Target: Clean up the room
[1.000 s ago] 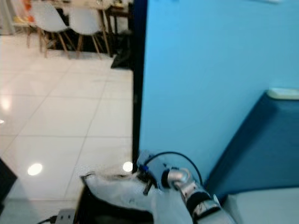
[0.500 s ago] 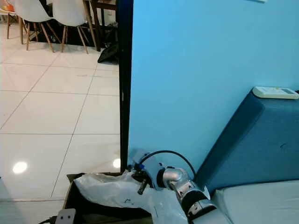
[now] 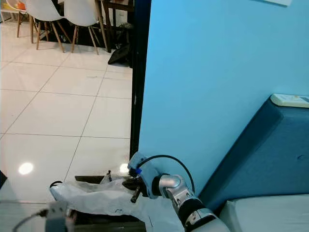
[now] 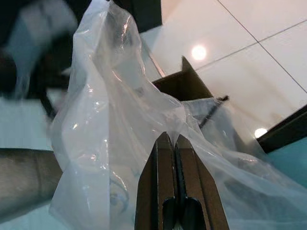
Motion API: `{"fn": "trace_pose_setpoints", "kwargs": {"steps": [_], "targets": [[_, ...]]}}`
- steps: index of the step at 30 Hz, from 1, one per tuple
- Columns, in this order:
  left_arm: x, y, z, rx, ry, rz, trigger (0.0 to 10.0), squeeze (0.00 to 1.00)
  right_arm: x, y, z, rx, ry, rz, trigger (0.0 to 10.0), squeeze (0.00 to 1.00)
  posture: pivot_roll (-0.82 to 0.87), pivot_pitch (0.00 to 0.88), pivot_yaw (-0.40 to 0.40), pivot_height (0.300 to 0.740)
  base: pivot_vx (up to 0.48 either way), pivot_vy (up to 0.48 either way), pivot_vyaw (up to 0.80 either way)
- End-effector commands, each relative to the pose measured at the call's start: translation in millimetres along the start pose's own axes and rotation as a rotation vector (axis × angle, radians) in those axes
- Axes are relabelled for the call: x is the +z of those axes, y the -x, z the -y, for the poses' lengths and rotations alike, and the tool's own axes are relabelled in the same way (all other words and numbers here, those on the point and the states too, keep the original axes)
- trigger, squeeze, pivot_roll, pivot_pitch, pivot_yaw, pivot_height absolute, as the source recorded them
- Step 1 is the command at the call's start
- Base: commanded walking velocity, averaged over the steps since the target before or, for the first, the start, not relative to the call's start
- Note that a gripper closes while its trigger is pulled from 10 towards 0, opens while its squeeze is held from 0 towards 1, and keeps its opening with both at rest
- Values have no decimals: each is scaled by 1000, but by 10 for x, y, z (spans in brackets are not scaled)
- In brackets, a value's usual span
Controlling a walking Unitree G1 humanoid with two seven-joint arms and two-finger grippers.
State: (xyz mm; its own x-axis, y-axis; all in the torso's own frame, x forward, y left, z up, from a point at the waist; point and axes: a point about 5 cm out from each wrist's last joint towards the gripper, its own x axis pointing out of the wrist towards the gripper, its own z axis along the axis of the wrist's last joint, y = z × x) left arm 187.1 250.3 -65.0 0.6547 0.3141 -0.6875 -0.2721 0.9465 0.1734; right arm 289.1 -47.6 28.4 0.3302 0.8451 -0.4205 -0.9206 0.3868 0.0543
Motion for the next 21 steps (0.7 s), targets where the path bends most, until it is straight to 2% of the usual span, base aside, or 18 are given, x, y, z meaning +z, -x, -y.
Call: {"fn": "trace_pose_setpoints", "kwargs": {"steps": [1,2,6,12,15,21], "targets": [[120,-25,-46,17,16,50,10000,0,-72,55,47,-27,-19,-42,10000,0,180,0,-166,735,0,0,0],[120,-25,-46,17,16,50,10000,0,-72,55,47,-27,-19,-42,10000,0,180,0,-166,735,0,0,0],[340,-63,-137,39,20,130,10000,0,-19,134,103,42,-90,8,10000,0,180,0,-157,716,0,0,0],[326,-58,-90,28,11,135,10000,0,57,292,228,82,-148,71,10000,0,175,0,-156,692,0,0,0],[290,-50,-45,18,11,128,10000,0,41,374,303,50,-153,58,10000,0,169,0,-159,678,0,0,0],[275,-46,-17,8,10,125,10000,0,10,461,345,66,-149,28,10000,0,171,0,-160,659,0,0,0]]}}
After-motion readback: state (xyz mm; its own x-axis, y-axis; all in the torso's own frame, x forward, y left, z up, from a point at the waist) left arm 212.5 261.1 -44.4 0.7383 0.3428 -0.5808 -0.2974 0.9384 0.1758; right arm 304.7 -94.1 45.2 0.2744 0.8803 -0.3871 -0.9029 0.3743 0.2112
